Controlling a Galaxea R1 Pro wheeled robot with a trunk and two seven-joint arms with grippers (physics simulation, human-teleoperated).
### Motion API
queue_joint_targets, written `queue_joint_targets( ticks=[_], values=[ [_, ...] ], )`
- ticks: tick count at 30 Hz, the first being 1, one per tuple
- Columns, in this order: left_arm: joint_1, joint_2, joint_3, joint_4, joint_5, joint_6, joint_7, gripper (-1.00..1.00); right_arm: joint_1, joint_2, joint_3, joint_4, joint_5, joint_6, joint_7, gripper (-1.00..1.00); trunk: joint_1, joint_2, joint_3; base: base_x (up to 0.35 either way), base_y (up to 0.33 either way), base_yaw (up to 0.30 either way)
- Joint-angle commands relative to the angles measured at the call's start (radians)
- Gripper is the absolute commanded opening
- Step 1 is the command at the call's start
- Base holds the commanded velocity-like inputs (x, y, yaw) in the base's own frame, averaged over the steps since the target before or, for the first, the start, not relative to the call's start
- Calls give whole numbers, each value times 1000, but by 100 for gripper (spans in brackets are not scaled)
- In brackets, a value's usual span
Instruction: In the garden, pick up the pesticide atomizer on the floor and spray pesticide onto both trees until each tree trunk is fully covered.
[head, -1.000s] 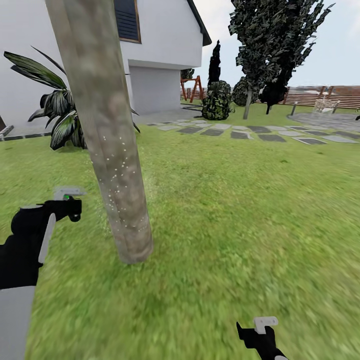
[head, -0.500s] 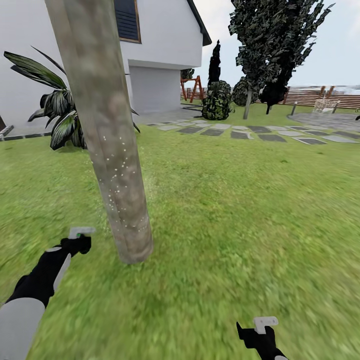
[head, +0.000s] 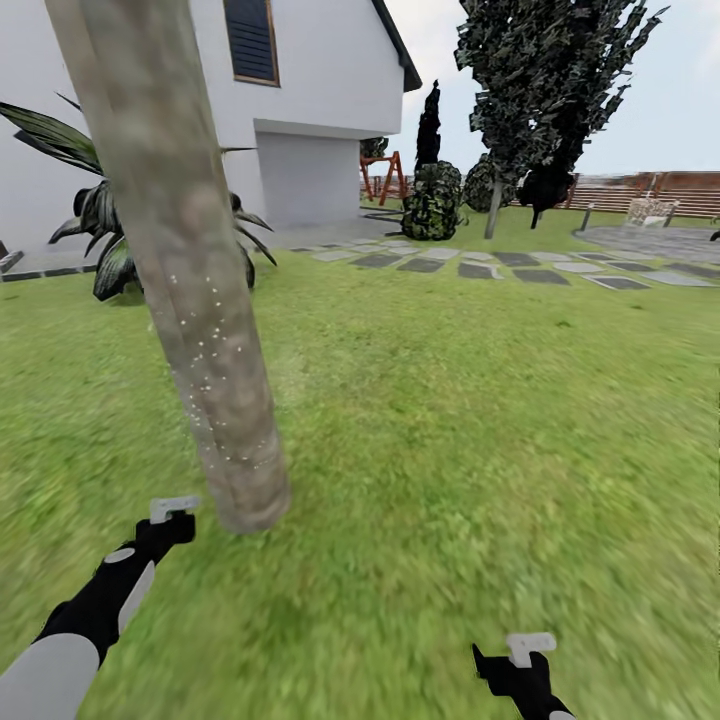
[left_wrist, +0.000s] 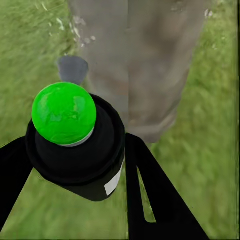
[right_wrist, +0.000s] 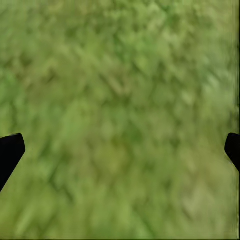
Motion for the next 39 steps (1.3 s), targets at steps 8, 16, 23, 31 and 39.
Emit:
queue_joint_targets(
  ticks=[8, 16, 23, 31, 39],
  values=[
    [12, -2, 1, -15, 1, -1, -5, -100, 0, 0, 0, 0, 0, -1, 0, 100, 0, 0, 0, 95, -264, 0],
    [12, -3, 1, -16, 2, -3, -4, -100, 0, 1, 0, 0, 0, -1, 0, 100, 0, 0, 0, 39, -270, 23],
    [13, -3, 1, -16, 1, -2, 4, -100, 0, 1, 0, -1, 0, -1, 0, 100, 0, 0, 0, 0, -276, 254],
    [13, -5, 1, -15, 0, 1, 7, -100, 0, 0, 0, -3, 0, -1, 1, 100, 0, 0, 0, 0, -276, 217],
    [12, -5, 1, -16, 0, 0, 8, -100, 0, -2, 1, -5, 3, -1, 0, 100, 0, 0, 0, 0, -276, 3]
  ],
)
